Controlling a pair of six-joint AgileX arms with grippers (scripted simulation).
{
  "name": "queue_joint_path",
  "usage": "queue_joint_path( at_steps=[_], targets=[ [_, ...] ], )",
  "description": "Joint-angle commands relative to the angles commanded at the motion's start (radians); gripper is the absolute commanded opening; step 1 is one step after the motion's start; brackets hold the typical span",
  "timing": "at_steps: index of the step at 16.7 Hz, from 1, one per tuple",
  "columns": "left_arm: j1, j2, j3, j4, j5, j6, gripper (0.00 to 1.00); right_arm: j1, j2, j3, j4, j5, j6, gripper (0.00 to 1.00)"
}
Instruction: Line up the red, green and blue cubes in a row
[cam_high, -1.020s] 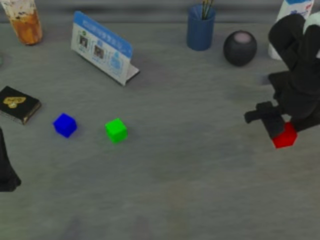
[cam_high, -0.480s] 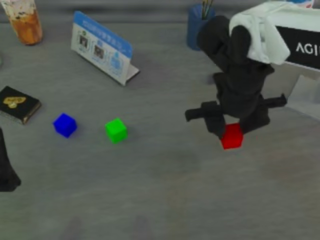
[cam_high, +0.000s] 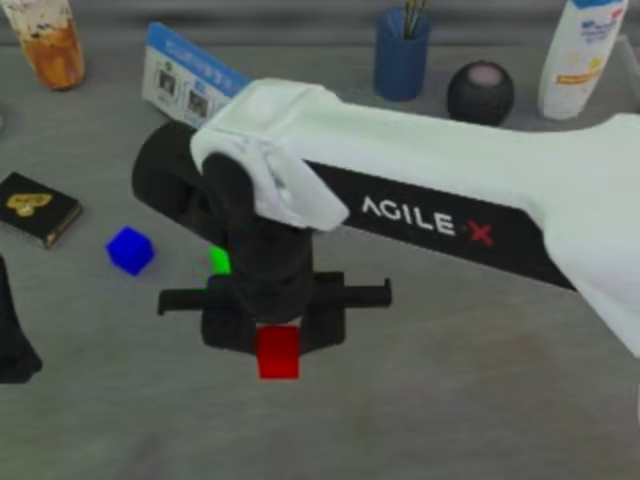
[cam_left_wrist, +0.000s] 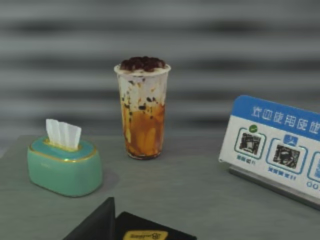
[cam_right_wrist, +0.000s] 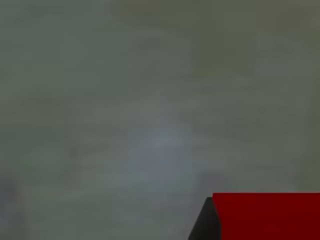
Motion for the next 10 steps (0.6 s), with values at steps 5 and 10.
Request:
queue_joint_path(
  at_steps=[5,10],
  targets=[
    [0.000,0.000,0.000,0.000,0.000,0.000,1.00,0.069,0.020,0.057,-0.021,0.006,0.075,0.00],
    [0.000,0.000,0.000,0.000,0.000,0.000,1.00,0.067,0.024,0.018,0.023,0.004,0.075,0.00]
  ],
)
